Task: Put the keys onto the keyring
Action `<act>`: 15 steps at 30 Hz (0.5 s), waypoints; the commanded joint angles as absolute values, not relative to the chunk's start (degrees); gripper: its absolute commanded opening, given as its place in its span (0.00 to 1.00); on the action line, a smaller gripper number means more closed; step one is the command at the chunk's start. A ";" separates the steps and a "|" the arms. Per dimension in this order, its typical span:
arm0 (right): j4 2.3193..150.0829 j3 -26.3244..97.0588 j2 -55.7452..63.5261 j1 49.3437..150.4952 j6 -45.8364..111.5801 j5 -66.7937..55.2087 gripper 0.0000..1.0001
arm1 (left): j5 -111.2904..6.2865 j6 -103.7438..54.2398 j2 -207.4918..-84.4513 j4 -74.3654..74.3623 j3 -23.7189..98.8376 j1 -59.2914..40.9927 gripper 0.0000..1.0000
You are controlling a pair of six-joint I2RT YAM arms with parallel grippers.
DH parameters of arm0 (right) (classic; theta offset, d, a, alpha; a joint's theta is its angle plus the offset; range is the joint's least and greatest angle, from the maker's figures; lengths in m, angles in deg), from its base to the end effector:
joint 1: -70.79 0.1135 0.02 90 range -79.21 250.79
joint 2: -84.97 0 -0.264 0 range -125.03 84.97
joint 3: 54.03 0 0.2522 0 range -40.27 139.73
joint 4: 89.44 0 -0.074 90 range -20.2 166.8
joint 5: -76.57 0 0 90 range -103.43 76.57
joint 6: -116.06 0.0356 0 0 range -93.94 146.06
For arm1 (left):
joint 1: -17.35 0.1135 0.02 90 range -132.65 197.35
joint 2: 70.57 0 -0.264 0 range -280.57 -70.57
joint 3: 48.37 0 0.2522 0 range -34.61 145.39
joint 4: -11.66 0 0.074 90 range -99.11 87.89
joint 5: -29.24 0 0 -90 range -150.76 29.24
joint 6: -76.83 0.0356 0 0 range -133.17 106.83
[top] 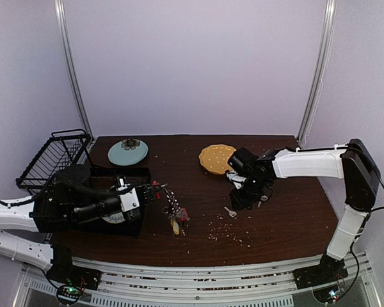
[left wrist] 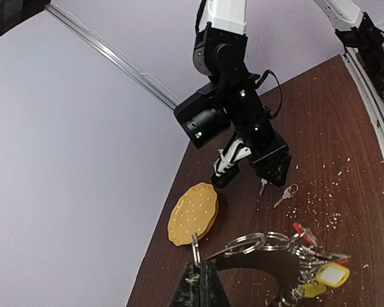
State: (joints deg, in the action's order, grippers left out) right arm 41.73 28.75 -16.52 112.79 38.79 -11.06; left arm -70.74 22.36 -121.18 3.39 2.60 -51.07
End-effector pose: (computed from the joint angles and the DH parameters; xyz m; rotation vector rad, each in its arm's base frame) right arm 0.2616 0.2375 0.1901 -0.7176 2.7025 0.3066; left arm 0.0840 -0.1955 0.3041 1.2667 1.1555 -0.2782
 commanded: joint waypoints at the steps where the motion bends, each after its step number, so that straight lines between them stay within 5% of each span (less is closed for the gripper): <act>1: 40.71 25.82 -17.01 112.46 41.85 -4.23 0.42 | -67.93 19.82 -120.31 9.67 1.43 -48.70 0.00; 15: 47.49 22.36 -20.07 111.47 44.80 -1.84 0.28 | -66.30 20.13 -120.11 8.95 1.35 -47.71 0.00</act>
